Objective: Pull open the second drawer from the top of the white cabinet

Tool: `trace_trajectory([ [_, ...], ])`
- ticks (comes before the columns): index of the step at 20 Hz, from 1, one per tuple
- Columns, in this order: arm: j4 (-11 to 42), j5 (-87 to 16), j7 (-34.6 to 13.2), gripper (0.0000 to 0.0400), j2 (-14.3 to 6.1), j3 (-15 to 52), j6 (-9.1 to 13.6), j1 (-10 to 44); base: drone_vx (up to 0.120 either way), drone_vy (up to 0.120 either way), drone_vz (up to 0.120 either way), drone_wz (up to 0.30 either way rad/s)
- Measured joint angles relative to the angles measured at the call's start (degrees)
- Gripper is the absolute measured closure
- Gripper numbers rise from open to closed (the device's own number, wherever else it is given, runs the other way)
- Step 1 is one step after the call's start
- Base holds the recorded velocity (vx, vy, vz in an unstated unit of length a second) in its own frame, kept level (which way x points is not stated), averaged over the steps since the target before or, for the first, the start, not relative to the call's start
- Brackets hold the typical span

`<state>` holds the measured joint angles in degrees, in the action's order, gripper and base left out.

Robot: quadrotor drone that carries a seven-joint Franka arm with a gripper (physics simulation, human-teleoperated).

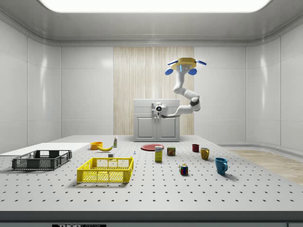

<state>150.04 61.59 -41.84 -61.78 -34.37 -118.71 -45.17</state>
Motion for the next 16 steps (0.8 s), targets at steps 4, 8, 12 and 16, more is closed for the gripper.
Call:
trace_trajectory([
  [4, 0.2, 3.1, 1.3, 0.0100, 1.5, 2.2, -2.3, -1.3, 0.000, 0.000, 0.000, 0.000],
  [8, 0.2, 6.2, 2.8, 0.0100, 3.2, 4.3, -4.3, -2.5, 0.000, 0.000, 0.000, 0.000],
  [12, -0.2, 9.6, 4.4, 0.0100, 5.2, 6.6, -6.3, -3.7, 0.000, 0.000, 0.000, 0.000],
  [16, -0.7, 12.9, 5.9, 0.0100, 7.2, 8.6, -7.7, -4.5, 0.000, 0.000, 0.000, 0.000],
])
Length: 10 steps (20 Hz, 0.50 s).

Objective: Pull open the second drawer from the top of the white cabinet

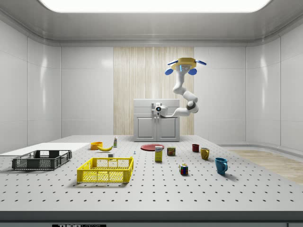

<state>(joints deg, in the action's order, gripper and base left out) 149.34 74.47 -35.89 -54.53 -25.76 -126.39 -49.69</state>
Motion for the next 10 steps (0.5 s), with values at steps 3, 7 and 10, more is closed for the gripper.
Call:
trace_trajectory([
  [3, -0.5, 2.2, 1.1, 0.0100, 1.5, 1.4, -0.7, -0.4, 0.000, 0.000, 0.000, 0.000],
  [7, -1.2, 5.0, 2.4, 0.0100, 3.5, 3.2, -1.4, -0.6, 0.000, 0.000, 0.000, 0.000],
  [10, -1.8, 7.2, 3.5, 0.0100, 5.1, 4.7, -1.9, -0.7, 0.000, 0.000, 0.000, 0.000],
])
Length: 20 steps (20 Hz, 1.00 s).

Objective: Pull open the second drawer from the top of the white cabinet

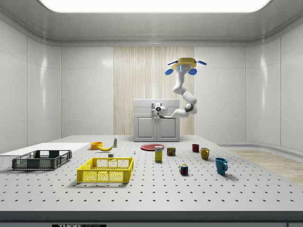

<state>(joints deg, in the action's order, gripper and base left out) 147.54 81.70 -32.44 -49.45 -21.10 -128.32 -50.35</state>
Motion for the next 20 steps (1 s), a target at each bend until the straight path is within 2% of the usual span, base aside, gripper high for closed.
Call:
trace_trajectory([
  [7, -1.1, 3.7, 1.6, 0.0100, 2.7, 2.8, 0.0, 0.9, 0.000, 0.000, 0.000, 0.000],
  [20, -2.3, 6.3, 1.7, 0.0100, 4.7, 6.4, 2.1, 4.8, 0.000, 0.000, 0.000, 0.000],
])
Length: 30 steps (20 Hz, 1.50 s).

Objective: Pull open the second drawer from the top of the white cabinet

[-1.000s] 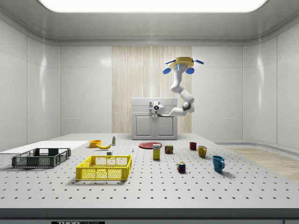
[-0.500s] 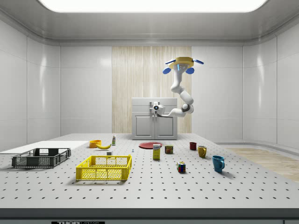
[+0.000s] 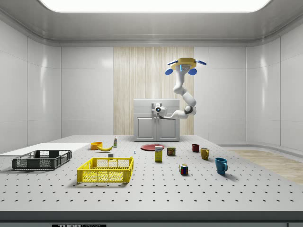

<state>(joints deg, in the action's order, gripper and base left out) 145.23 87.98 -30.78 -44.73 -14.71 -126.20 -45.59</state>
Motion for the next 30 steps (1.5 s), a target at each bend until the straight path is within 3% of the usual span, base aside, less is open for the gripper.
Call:
trace_trajectory([
  [10, -1.2, 3.3, 1.0, 0.0100, 2.4, 3.5, 0.5, 2.2, 0.000, 0.000, 0.000, 0.000],
  [26, -1.8, 5.7, 1.4, 0.0100, 3.8, 7.2, 2.6, 6.3, 0.000, 0.000, 0.000, 0.000],
  [30, -1.8, 6.2, 1.4, 0.0220, 4.0, 7.9, 3.1, 7.3, 0.000, 0.000, 0.000, 0.000],
])
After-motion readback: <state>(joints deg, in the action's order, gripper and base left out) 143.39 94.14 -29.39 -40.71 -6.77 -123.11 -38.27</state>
